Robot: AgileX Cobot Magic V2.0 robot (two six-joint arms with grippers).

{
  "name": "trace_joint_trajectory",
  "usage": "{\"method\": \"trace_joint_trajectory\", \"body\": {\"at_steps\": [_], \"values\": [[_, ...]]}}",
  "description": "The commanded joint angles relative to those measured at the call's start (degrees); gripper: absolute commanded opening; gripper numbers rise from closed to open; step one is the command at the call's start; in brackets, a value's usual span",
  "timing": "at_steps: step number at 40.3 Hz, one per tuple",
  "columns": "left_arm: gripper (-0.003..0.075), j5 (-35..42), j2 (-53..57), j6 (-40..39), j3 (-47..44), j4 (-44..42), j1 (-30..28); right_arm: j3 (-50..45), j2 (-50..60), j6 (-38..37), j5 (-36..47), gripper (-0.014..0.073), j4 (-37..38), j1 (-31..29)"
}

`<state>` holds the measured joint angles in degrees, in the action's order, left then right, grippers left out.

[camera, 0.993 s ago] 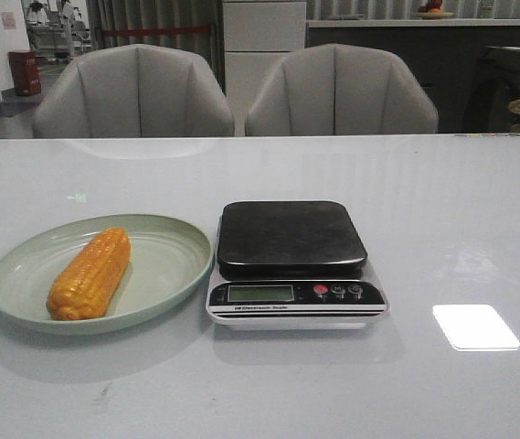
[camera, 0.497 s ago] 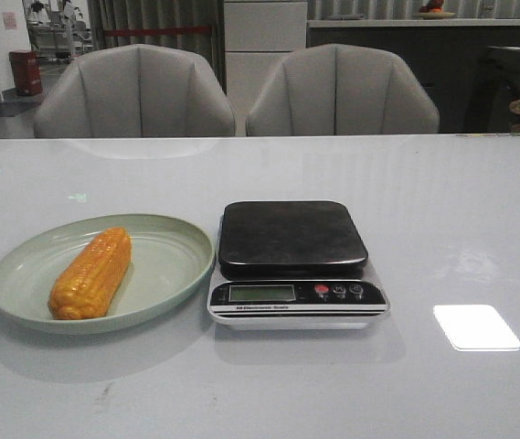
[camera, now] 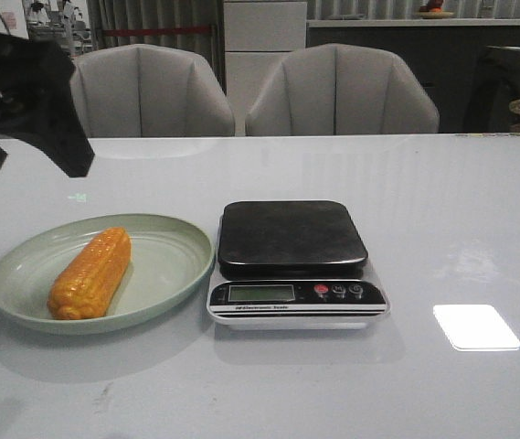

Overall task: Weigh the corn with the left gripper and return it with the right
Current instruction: 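Lower the left gripper onto the orange corn cob on the plate and grasp it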

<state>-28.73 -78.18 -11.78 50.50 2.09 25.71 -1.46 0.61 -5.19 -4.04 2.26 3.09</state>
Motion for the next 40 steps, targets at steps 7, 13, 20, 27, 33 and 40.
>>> {"method": "trace_joint_trajectory", "body": {"at_steps": [7, 13, 20, 27, 33, 40], "values": [[0.0566, 3.40, -7.58, -1.06, 5.97, 0.48, 0.44, -0.28, 1.15, 0.29, 4.44, 0.0178, 0.85, 0.22], [0.0566, 2.95, -12.53, -1.55, 7.67, 0.92, 0.44, -0.28, 1.15, 0.29, 4.44, 0.0178, 0.85, 0.22], [0.0566, 2.75, -16.86, -3.69, 8.04, 0.92, 0.44, -0.28, 1.15, 0.29, 4.44, 0.0178, 0.85, 0.22], [0.0506, 1.20, -19.42, -3.82, 8.04, 0.92, 0.44, -0.28, 1.15, 0.29, 4.44, 0.0178, 0.85, 0.22], [0.0193, 0.96, -19.39, -3.82, 9.17, 1.29, 0.44, -0.28, 1.15, 0.29, 4.44, 0.0178, 0.85, 0.22], [0.0140, -0.93, -17.79, -3.44, 15.37, 2.05, 1.62, -0.28, 1.15, 0.29, 4.44, 0.0178, 0.85, 0.22]]}}
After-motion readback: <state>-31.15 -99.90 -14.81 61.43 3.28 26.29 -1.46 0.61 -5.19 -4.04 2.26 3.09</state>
